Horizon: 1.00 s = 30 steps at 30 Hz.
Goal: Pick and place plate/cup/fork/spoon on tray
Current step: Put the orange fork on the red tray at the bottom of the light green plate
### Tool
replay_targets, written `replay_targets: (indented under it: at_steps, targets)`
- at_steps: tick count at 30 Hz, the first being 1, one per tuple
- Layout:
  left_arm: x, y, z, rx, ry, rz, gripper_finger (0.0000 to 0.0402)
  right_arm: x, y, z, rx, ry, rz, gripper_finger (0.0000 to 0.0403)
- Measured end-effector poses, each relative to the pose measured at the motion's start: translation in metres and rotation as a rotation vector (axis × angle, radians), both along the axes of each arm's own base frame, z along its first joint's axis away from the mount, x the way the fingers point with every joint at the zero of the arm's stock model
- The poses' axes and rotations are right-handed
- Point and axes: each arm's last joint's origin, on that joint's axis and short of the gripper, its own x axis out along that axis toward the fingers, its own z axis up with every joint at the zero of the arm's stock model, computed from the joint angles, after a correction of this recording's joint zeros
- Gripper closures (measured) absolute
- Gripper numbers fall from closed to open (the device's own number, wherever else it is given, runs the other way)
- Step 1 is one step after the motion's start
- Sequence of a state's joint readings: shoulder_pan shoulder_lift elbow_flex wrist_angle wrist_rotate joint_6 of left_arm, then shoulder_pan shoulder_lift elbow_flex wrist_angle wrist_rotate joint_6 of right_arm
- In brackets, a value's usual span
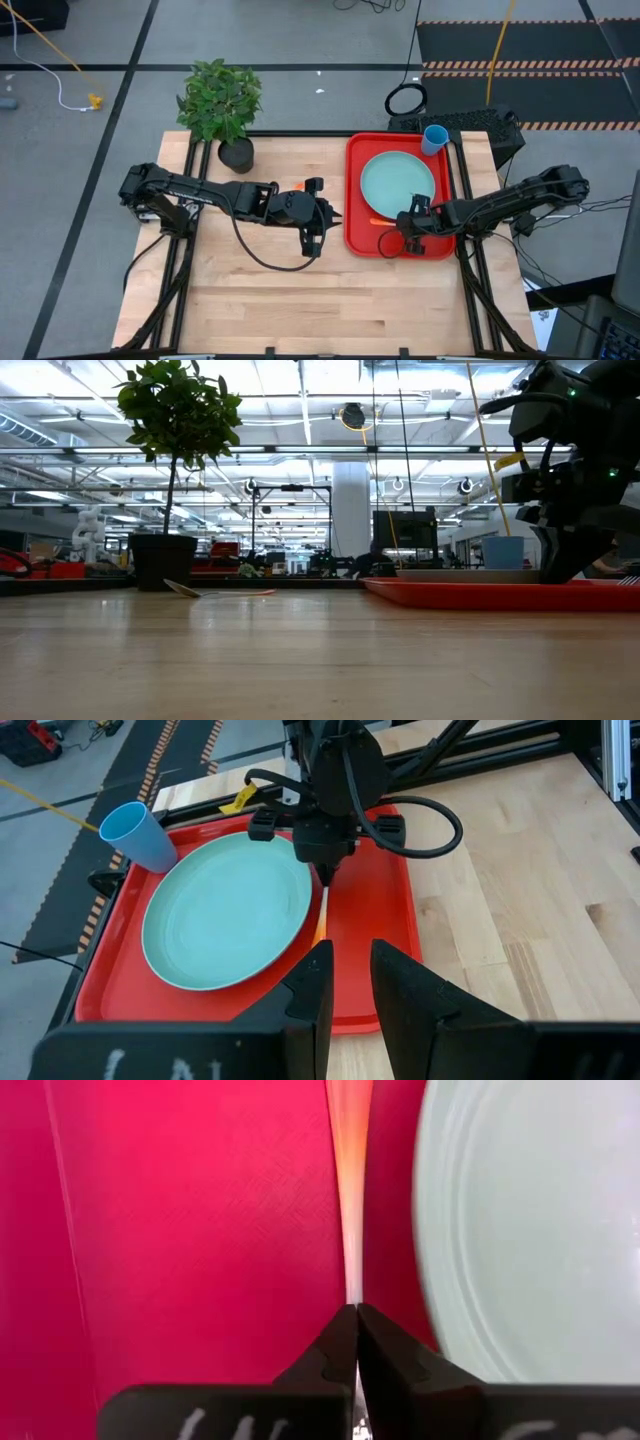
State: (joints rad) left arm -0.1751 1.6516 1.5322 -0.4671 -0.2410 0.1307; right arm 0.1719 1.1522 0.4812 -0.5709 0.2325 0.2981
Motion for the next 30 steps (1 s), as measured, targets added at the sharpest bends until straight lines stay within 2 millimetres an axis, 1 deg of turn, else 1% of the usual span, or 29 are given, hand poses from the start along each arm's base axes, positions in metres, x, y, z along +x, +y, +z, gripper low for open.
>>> replay_targets:
  at_steps: [11,23,30]
  targets:
    - [0.0,0.0,0.0,0.0,0.0,0.0,0.0328,0.0,0.0,0.0,0.0,-0.001,-0.001,0.0403]
    - [0.0,0.0,0.0,0.0,0.0,0.0,0.0328,-0.005,0.0,0.014,0.04,-0.101,-0.015,0.0403]
    - [0.0,0.0,0.0,0.0,0.0,0.0,0.0328,-0.006,0.0,0.015,0.065,-0.109,-0.036,0.0403]
